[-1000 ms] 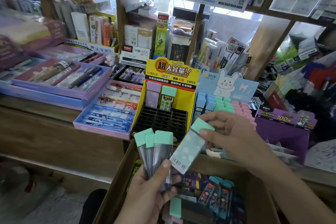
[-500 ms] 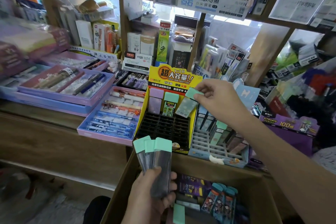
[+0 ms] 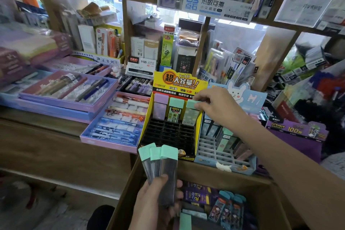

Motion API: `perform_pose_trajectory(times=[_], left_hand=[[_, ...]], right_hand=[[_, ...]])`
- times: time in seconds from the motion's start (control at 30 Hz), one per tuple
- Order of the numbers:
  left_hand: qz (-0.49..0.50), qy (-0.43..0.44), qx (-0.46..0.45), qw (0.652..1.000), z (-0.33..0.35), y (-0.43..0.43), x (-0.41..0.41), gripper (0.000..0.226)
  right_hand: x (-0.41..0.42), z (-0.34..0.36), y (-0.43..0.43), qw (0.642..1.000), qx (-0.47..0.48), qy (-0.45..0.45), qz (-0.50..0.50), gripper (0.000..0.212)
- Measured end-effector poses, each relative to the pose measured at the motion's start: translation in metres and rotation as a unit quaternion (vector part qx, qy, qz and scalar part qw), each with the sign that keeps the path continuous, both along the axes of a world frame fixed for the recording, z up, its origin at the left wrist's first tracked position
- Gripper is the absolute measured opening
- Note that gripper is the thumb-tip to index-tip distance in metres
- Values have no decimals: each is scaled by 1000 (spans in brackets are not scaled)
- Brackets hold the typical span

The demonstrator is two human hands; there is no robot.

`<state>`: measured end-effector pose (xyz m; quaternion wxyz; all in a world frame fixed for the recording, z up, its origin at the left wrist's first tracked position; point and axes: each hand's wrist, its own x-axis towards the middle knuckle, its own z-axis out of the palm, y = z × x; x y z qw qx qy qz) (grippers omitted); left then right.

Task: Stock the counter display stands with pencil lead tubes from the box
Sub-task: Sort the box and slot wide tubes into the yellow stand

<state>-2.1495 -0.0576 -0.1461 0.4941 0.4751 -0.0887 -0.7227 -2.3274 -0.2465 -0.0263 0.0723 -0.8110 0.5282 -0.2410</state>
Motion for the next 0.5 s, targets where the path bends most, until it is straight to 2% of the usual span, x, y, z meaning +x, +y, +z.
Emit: perform_pose_trajectory(times=[0.17,0.23,0.33,0.5], left_hand=[[23,22,1,1000,7,0,-5,36],[39,33,-8,999,10,1,-7,45],[42,39,-20,998,13,4,-7,55],[29,16,-63,997,16,8,-9,53]], right_hand=[[3,-5,2,1000,-5,18,-5,15],[6,-6,3,997,-32,62,-21,12],[11,-11,6,991,-67,113,-27,21],[14,-14,10,979,-79,186,-32,33]])
